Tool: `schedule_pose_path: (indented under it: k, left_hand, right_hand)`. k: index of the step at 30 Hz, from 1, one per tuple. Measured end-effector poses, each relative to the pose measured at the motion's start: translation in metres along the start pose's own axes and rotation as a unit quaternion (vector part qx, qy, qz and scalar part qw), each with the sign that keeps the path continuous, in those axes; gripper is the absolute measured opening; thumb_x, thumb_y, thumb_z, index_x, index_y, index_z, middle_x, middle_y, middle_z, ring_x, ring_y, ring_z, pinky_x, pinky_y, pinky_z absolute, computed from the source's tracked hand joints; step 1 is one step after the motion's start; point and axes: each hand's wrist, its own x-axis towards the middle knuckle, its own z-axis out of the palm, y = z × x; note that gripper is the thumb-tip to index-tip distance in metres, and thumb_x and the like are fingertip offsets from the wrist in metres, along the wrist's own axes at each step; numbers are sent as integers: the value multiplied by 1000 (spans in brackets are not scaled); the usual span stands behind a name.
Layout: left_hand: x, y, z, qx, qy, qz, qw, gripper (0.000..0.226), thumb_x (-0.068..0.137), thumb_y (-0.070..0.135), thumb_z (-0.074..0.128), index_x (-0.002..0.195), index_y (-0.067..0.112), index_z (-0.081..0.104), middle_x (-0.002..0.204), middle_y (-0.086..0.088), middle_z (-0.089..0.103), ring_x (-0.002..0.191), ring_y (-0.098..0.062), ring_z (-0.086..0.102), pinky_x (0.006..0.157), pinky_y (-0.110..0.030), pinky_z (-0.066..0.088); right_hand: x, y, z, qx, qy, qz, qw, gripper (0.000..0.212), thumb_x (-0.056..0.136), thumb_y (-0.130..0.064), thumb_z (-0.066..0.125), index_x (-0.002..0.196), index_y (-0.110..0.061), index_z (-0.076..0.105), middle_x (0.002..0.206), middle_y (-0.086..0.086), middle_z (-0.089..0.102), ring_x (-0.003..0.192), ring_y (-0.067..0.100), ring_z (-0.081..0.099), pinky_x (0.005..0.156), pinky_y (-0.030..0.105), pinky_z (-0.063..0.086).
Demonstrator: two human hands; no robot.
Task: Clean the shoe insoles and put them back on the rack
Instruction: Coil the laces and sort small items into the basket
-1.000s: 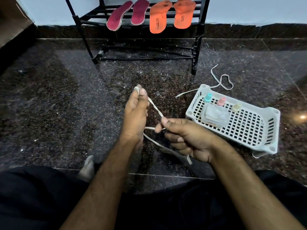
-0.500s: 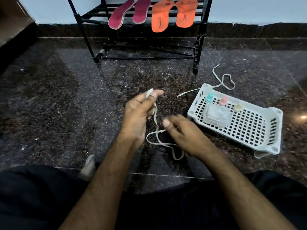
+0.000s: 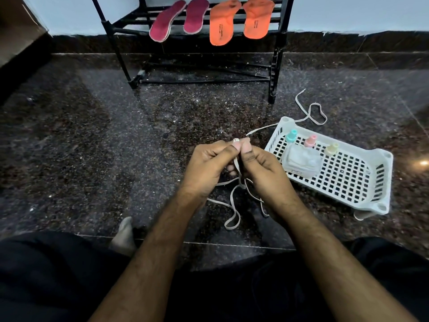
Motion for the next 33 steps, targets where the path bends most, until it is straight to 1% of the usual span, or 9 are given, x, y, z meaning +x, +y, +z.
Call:
schedule_pose_path:
  k: [2, 4, 8, 13, 16, 18, 21, 23, 33]
  left_hand:
    - [1, 1, 0, -5, -2, 8, 1000, 20, 101, 16, 58, 101, 9, 78, 70, -29, 52, 68, -27, 60, 76, -30, 52]
    - [0, 6, 0, -25, -1, 11, 1000, 24, 100, 17, 59, 113, 4, 75, 94, -39, 63, 92, -25, 69, 97, -33, 51]
    - [-4, 24, 4, -55, -2, 7, 998, 27, 99, 22, 60, 116, 7, 74, 111, -12, 75, 112, -20, 66, 109, -40, 45]
    - [-22, 50, 13, -52, 24, 56, 997, 22, 99, 18, 60, 110, 8, 76, 107, -24, 69, 91, -23, 65, 79, -31, 57]
    - [-31, 71, 12, -31, 35, 98, 994, 22, 98, 31, 64, 102, 14, 77, 93, -16, 62, 87, -34, 60, 85, -59, 51]
    - [-35, 95, 15, -44, 34, 112, 992, 21, 97, 36, 64, 97, 17, 74, 86, -23, 58, 76, -40, 55, 73, -70, 47]
    - [-42, 147, 24, -39, 32, 156, 987, 21, 102, 26, 58, 94, 13, 71, 77, -11, 59, 61, -19, 53, 57, -32, 46]
    - [-42, 184, 29, -14, 8, 204, 979, 23, 105, 18, 52, 98, 1, 67, 82, -10, 65, 66, -8, 60, 59, -22, 48]
    - [-44, 375, 40, 73, -40, 321, 943, 24, 104, 16, 53, 110, -5, 64, 84, -11, 62, 51, -6, 58, 42, -23, 47]
  right_hand:
    - [-1, -3, 2, 22, -14, 17, 1000, 39, 104, -36, 42, 88, -10, 67, 69, 4, 60, 60, 11, 48, 54, 19, 38]
    - [-3, -8, 2, 46, -31, 14, 998, 31, 103, -31, 48, 91, -9, 66, 67, 4, 54, 57, 9, 40, 53, 19, 32]
    - [-9, -22, 1, 164, -57, 29, 984, 14, 99, -17, 55, 89, -12, 63, 68, 4, 49, 57, 2, 42, 54, 12, 36]
    - [-27, -44, -2, 235, -50, 29, 970, 7, 93, -17, 65, 97, -11, 65, 85, 9, 58, 73, 10, 52, 70, 21, 45]
    - [-44, -67, 2, 319, -43, 59, 945, 7, 89, -14, 63, 95, -16, 67, 79, 1, 61, 68, 7, 52, 62, 17, 47]
    - [-53, -84, 8, 374, -36, 63, 925, 10, 88, -14, 63, 95, -19, 68, 78, -1, 60, 66, 6, 50, 59, 19, 45]
    - [-59, -116, 18, 372, -45, 34, 926, 18, 86, -9, 63, 98, -21, 66, 80, -3, 58, 65, 7, 48, 60, 22, 42]
    - [-59, -146, 22, 358, -66, -2, 931, 25, 86, -9, 63, 109, -19, 62, 81, -3, 56, 66, 7, 48, 63, 24, 42]
    - [-57, -349, 12, 153, -98, -179, 967, 39, 100, -53, 42, 122, -31, 66, 76, 3, 60, 60, 11, 52, 58, 26, 45]
